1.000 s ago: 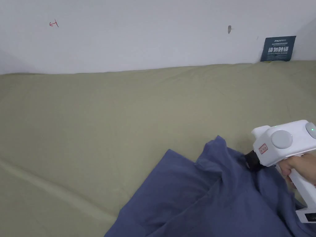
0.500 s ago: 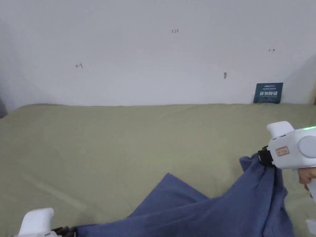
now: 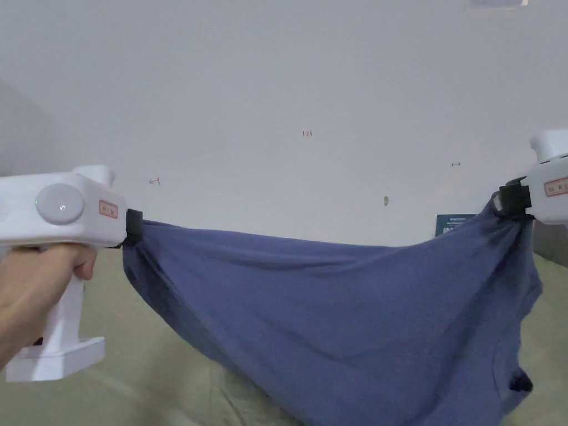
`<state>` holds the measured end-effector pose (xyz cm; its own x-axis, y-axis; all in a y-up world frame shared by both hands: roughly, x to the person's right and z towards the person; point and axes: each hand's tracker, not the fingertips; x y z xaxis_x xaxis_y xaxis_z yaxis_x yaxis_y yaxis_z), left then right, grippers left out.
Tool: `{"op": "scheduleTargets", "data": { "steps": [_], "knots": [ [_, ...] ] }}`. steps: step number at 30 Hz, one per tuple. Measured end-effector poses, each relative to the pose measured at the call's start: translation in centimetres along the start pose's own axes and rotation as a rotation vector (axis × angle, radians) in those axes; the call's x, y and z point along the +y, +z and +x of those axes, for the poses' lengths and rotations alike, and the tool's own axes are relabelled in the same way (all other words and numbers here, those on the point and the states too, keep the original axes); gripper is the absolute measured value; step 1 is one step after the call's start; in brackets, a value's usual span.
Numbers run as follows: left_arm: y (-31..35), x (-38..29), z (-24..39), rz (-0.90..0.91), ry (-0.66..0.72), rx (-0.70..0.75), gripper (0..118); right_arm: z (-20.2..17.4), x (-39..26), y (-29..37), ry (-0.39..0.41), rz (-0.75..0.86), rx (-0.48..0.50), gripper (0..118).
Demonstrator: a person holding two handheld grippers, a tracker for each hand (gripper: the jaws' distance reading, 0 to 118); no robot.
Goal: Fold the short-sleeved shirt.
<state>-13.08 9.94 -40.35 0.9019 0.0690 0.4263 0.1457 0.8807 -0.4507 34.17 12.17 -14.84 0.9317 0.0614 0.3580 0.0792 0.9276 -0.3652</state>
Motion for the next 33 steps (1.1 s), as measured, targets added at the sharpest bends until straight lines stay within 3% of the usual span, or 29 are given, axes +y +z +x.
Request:
{"op": "scheduleTargets", "data": {
  "steps": [3,11,16,22,33],
  "knots": [
    [0.7,2.9,0.8,0.049,-0.091,0.129,0,0.3,1.7,0.6,-0.023,0.025,-0.008,2],
    [1.0,6.5,-0.4,0.054,-0.051,0.126,0,0.4,5.1,-0.6,-0.070,0.069,-0.018,2],
    [0.1,8.2,0.0,0.063,-0.135,0.190,0,0.7,7.3,-2.7,-0.107,0.071,-0.031,2],
    [-2.9,11.5,-0.1,0.073,-0.128,0.200,0,0.9,10.4,-6.2,-0.118,0.061,-0.041,2],
    [-10.4,19.6,0.9,0.122,-0.115,0.242,0,1.7,18.4,-14.4,-0.069,0.094,-0.094,2]
  ]
}}
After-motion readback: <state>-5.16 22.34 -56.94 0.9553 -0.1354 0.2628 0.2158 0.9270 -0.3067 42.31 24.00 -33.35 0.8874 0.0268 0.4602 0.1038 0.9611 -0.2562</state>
